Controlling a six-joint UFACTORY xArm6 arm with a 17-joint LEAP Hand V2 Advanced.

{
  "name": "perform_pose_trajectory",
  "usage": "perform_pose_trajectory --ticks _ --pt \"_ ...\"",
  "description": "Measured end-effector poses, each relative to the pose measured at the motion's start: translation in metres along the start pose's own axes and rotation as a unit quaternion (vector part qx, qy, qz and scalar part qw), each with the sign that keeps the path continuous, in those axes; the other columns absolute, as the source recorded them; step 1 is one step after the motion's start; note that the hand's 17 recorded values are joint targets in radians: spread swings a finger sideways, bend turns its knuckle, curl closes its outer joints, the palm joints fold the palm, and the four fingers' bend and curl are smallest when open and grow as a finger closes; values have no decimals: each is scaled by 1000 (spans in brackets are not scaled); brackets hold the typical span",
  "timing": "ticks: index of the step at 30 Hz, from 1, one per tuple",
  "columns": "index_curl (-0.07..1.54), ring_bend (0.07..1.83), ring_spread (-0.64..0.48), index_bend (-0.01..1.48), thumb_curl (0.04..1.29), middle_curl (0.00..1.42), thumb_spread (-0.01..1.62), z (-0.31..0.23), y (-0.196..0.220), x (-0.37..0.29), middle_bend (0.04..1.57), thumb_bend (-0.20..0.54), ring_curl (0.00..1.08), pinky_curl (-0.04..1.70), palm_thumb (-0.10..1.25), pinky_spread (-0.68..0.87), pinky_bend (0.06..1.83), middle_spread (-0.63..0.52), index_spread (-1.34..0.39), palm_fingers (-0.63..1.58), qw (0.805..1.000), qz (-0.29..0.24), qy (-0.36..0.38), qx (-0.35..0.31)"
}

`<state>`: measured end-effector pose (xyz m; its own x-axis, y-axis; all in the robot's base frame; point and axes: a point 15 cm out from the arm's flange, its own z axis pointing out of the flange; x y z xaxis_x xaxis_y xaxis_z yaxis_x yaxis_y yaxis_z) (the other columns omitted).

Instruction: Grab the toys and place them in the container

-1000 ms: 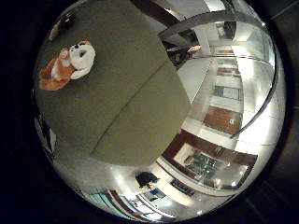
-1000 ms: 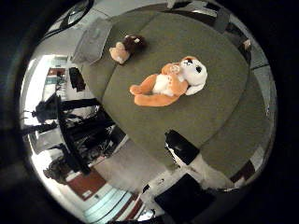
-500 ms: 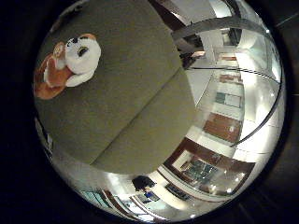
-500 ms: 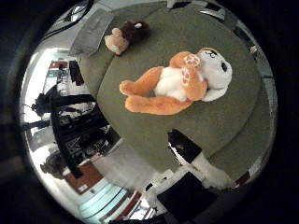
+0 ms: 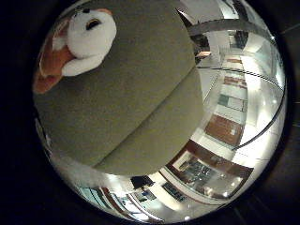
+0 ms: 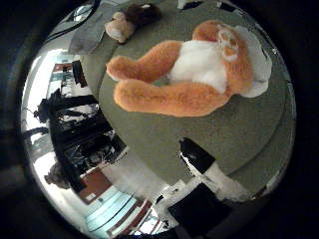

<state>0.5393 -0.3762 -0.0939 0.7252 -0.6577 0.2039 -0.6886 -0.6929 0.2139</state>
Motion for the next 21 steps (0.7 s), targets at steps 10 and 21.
perform_pose_trajectory --ticks 10,21 --pt "264 323 120 161 378 325 1010 15 -14 -17 194 -24 271 169 734 282 545 -6 -432 2 1000 0 -8 -8" --pt "294 300 98 179 385 325 1001 26 -34 -34 196 -24 262 145 746 281 502 -44 -435 97 1000 2 -15 -11"
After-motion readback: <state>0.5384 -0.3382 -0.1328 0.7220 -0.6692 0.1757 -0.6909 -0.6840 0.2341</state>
